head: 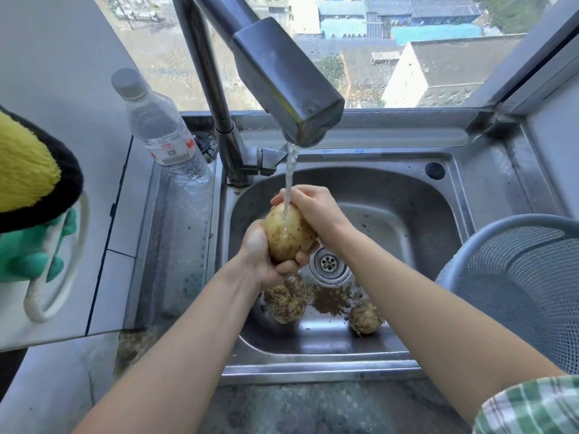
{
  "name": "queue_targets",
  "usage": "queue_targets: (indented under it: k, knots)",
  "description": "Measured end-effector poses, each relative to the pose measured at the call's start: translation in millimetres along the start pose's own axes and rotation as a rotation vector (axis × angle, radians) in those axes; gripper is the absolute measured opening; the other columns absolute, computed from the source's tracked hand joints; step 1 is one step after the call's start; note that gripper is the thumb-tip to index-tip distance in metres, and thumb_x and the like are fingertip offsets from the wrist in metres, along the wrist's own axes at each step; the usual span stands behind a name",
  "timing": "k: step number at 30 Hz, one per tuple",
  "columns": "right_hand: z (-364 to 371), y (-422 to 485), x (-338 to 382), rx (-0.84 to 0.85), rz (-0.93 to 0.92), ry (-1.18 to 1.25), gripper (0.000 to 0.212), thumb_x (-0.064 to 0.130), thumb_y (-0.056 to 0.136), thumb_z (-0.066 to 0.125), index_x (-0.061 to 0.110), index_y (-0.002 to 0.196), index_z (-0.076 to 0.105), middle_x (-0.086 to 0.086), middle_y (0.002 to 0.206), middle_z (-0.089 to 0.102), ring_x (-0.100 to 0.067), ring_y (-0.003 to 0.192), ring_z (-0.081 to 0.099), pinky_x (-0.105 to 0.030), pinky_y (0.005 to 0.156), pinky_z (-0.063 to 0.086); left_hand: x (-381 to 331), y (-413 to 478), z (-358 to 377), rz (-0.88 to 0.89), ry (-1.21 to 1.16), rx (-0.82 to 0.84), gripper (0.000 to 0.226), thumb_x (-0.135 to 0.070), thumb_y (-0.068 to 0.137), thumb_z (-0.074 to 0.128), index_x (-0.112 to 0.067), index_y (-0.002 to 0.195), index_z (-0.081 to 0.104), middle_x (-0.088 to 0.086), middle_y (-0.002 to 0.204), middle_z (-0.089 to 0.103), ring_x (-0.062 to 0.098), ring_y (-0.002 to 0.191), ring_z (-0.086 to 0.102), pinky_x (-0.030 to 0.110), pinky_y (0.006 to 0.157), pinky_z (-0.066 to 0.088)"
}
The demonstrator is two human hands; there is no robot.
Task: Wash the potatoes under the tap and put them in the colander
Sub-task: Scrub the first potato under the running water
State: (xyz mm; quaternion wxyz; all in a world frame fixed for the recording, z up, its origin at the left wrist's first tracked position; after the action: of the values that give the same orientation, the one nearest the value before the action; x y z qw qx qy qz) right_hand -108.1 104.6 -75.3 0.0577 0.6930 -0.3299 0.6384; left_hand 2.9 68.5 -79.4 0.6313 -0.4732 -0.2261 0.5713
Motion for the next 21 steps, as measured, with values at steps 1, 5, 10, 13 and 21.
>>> queue_targets:
  k: [1,5,10,13,21]
  knots:
    - [-3,-2,-4,0.064,0.077,0.079,0.030,0.045,0.081,0.058,0.023,0.084,0.078,-0.003,0.097,0.075,-0.023,0.098,0.068,-0.046,0.089,0.057,0,0,-1,-0.027,-0.016,0.021,0.049,-0.039,0.095,0.030,0.001,0.100,0.059,0.022,0.079,0.062,0.023,0.039,0.050,0.013,0.025,0.027]
    - [-1,-13,-19,0.083,0.132,0.241,0.028,0.042,0.092,0.057,0.020,0.091,0.075,-0.008,0.098,0.072,-0.026,0.093,0.068,-0.049,0.084,0.056,3,-5,-3,-0.037,0.052,0.025,0.066,-0.054,0.094,0.033,0.003,0.106,0.063,0.027,0.090,0.068,0.032,0.051,0.064,0.022,0.032,0.047]
    - [7,-3,-22,-0.290,0.413,0.255,0.042,0.039,0.099,0.039,0.006,0.086,0.062,-0.019,0.104,0.068,-0.037,0.104,0.064,-0.053,0.096,0.051,13,-7,8,0.560,0.406,-0.255,0.028,-0.053,0.092,0.058,-0.026,0.098,0.064,0.009,0.103,0.071,0.027,0.097,0.070,0.048,0.083,0.061]
    - [9,-8,-14,-0.229,0.264,0.120,0.049,0.046,0.099,0.036,0.005,0.093,0.062,-0.021,0.107,0.067,-0.035,0.103,0.064,-0.051,0.094,0.052,8,-7,4,0.806,0.439,-0.407,0.036,-0.068,0.072,0.064,-0.038,0.093,0.059,-0.001,0.101,0.069,0.023,0.097,0.069,0.050,0.083,0.060]
    - [9,-29,-18,0.149,-0.106,0.010,0.057,0.033,0.082,0.077,0.032,0.131,0.047,-0.004,0.121,0.058,-0.018,0.108,0.062,-0.034,0.090,0.057,-12,6,-15,0.569,0.119,-0.526,0.041,-0.038,0.103,0.037,-0.017,0.079,0.063,0.019,0.097,0.069,0.038,0.096,0.069,0.060,0.082,0.058]
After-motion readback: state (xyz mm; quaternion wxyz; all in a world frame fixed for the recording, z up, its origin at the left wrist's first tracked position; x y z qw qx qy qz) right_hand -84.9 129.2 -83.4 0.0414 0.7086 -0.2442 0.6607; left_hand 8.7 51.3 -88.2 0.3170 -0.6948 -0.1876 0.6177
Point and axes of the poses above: each hand's wrist, its own y-axis towards the middle knuckle, its own z-axis out of the palm, x = y × z, the point moved 2 cm from there along y, towards the middle knuckle
